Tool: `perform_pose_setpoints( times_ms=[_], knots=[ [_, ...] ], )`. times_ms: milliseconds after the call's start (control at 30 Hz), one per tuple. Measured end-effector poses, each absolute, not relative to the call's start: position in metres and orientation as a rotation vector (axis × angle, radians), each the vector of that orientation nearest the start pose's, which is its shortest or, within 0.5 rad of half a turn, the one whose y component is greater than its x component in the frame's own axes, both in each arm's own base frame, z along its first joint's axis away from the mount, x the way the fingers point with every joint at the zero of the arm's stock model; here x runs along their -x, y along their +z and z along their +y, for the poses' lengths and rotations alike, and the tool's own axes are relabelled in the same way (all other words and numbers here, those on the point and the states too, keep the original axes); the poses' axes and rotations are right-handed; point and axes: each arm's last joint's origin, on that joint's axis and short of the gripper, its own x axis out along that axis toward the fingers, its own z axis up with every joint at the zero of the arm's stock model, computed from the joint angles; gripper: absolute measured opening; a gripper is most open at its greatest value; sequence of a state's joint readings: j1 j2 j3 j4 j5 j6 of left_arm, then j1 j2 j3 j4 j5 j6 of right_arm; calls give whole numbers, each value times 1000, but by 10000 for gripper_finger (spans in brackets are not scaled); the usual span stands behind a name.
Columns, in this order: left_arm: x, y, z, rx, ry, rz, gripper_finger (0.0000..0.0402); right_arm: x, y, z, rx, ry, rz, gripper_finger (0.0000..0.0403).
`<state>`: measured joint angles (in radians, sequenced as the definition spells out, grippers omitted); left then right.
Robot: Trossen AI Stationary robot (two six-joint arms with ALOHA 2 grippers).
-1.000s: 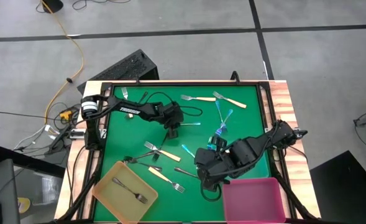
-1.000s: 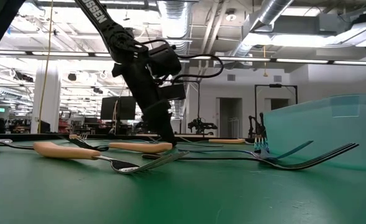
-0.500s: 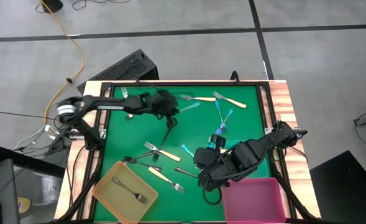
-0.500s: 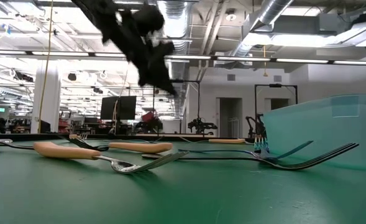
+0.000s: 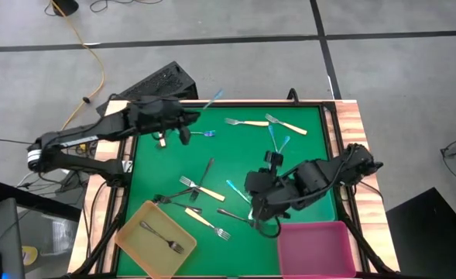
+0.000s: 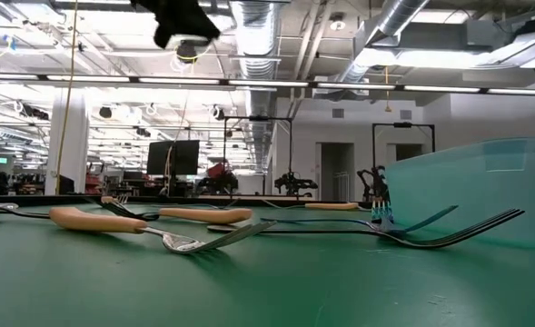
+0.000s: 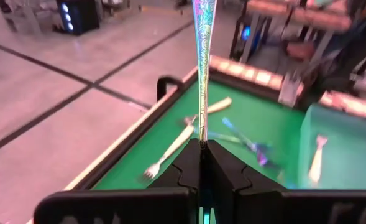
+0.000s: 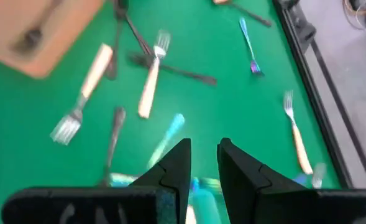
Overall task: Sort silverware by color (type)
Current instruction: Put the purple fork into the pink bin
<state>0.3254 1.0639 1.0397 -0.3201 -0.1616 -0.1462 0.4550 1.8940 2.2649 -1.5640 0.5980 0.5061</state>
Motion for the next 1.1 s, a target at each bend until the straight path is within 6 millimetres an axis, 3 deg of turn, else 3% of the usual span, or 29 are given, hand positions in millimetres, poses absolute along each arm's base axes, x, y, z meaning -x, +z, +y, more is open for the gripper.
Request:
perform_pose_setpoints(
  times_ms=[167,267,467,600,767,867,1100],
  knots=[
    [-210,362,76,195,535,265,0,-277,399,111,148,-383,928,102],
    [-214,363,78,203,538,234,0,-254,379,96,104,-323,779,102],
    [-230,359,78,249,467,207,0,-216,330,45,-153,-239,467,102],
    [-239,364,68,232,364,149,0,-211,305,26,-336,-116,222,102],
    [-244,381,52,140,227,-16,0,-215,298,11,-401,-68,-111,102],
    [-245,382,46,106,142,-102,0,-224,298,5,-398,-76,-158,103],
    [-247,356,44,142,70,-184,0,-258,312,5,-301,-49,-159,147]
  ],
)
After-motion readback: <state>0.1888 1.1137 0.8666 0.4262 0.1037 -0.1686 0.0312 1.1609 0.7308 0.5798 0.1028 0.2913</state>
